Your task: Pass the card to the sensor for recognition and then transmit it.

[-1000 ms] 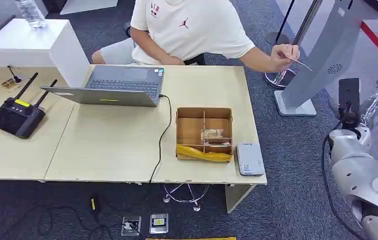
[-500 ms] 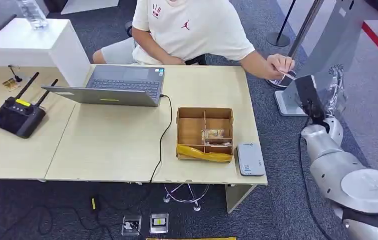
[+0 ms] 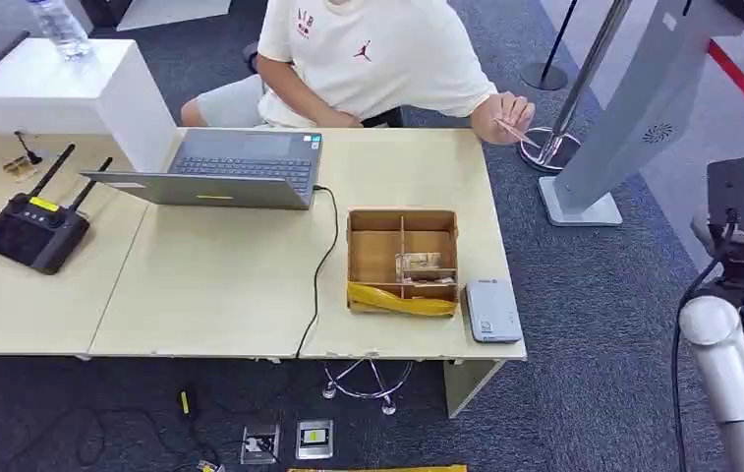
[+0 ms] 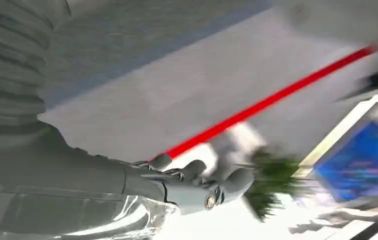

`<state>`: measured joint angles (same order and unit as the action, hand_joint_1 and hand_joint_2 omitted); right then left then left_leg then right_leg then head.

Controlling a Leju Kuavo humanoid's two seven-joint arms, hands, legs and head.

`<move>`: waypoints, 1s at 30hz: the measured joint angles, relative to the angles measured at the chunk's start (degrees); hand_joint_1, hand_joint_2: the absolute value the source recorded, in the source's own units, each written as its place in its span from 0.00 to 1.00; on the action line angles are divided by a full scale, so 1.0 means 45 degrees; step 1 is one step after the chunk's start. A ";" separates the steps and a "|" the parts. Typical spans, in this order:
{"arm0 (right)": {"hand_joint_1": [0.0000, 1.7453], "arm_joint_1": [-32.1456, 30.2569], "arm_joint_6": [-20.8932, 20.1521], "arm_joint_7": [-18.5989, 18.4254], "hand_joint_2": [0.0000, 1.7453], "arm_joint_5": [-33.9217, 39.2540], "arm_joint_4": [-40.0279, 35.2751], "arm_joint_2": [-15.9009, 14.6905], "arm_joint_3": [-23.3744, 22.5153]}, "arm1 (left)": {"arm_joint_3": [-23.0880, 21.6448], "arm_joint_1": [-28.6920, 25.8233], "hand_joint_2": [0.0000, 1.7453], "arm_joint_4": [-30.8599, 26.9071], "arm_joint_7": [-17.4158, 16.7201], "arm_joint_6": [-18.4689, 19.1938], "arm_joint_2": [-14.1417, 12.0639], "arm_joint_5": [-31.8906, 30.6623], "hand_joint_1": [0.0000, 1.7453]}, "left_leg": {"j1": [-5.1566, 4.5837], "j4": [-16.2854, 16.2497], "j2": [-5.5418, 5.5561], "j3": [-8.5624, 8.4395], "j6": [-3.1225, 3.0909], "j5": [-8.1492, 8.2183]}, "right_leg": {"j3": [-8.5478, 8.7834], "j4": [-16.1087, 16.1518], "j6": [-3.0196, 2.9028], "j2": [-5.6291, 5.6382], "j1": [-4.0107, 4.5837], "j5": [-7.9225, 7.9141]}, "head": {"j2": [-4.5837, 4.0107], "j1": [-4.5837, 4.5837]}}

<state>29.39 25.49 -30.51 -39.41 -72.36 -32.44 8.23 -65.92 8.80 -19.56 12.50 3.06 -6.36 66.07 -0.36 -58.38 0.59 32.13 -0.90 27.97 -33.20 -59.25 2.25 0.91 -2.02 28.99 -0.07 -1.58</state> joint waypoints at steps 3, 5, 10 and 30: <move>0.00 -0.0037 0.0029 0.0000 1.00 -0.0064 -0.1310 -0.0048 0.1471 | -0.0005 -0.0273 0.00 -0.0014 -0.0010 -0.0034 0.0019 0.0034 0.00 | 0.0052 -0.0002 0.0121 0.0023 0.0032 -0.0055 | 0.0019 0.0008 -0.0014 -0.0112 0.0051 -0.0018 | 0.0000 0.0001; 0.00 -0.0079 0.0068 -0.0093 1.00 -0.0078 -0.1868 -0.0087 0.2267 | -0.0015 -0.0353 0.00 -0.0029 -0.0010 -0.0039 0.0019 0.0058 0.00 | 0.0049 -0.0001 0.0147 0.0039 0.0035 -0.0058 | 0.0014 0.0007 -0.0015 -0.0144 0.0047 -0.0017 | 0.0000 0.0000; 0.00 -0.0067 0.0102 -0.0248 1.00 -0.0088 -0.2970 -0.0321 0.3767 | -0.0015 -0.0352 0.00 -0.0039 -0.0010 -0.0039 0.0019 0.0087 0.00 | 0.0051 0.0003 0.0140 0.0035 0.0039 -0.0060 | 0.0021 0.0007 -0.0035 -0.0141 0.0049 -0.0027 | 0.0000 -0.0009; 0.00 0.0715 -0.1075 0.0258 1.00 -0.1225 -0.4082 -0.0568 0.6536 | -0.0039 -0.0464 0.00 -0.0403 -0.0010 -0.0039 0.0034 0.0233 0.00 | 0.0059 0.0003 0.0127 0.0038 0.0042 -0.0058 | 0.0012 0.0009 -0.0040 -0.0135 0.0058 -0.0024 | 0.0000 -0.0009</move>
<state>32.61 20.65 -29.35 -44.92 -90.73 -34.99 37.64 -66.10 6.71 -21.38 12.46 2.89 -6.21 67.12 -0.10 -58.37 1.16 32.31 -0.71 27.71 -33.15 -59.21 2.07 0.30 -1.76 28.88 -0.07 -1.62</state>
